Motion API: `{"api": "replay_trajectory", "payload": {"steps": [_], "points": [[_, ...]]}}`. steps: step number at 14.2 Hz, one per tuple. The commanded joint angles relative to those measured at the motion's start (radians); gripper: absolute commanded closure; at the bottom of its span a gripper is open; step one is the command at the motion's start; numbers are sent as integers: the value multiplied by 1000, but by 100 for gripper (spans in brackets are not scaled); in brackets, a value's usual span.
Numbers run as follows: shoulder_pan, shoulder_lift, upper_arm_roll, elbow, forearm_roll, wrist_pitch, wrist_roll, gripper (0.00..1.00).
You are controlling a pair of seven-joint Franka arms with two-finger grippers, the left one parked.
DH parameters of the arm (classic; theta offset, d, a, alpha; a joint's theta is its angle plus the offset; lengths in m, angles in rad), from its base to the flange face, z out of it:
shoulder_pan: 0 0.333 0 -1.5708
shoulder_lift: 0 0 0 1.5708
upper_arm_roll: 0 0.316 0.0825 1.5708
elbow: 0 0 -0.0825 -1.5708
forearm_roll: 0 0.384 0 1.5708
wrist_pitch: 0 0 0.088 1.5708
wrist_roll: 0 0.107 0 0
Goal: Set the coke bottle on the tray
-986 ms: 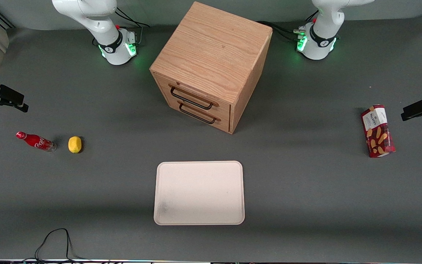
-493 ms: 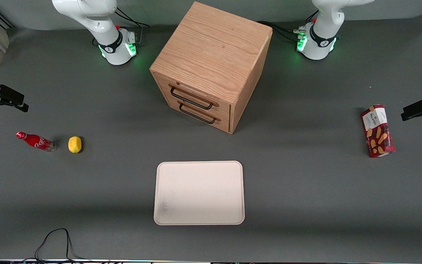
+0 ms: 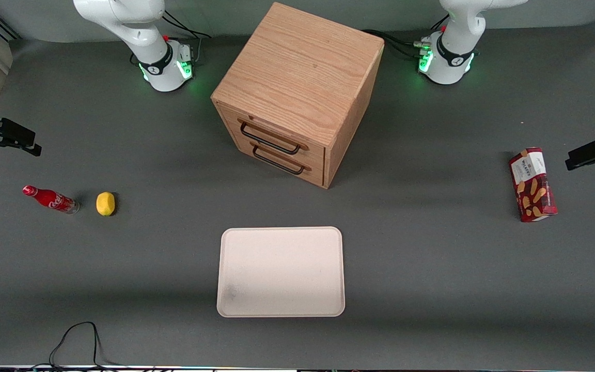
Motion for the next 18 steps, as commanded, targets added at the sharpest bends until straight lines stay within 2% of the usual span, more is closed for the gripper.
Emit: {"api": "replay_trajectory", "payload": {"steps": [1,5,8,10,13,18], "points": [[-4,-14,-15,-3,-20,-17,-21,0],[-12,-14,-76,0,-20,-22,-93,0],[-93,0,-86,3,-22,-3,-200,0],[-174,21,-87,11,-20,44,-332,0],[-251,78,-141,60,-14,74,-494,0],[-260,103,-210,85,-8,67,-581,0]]}}
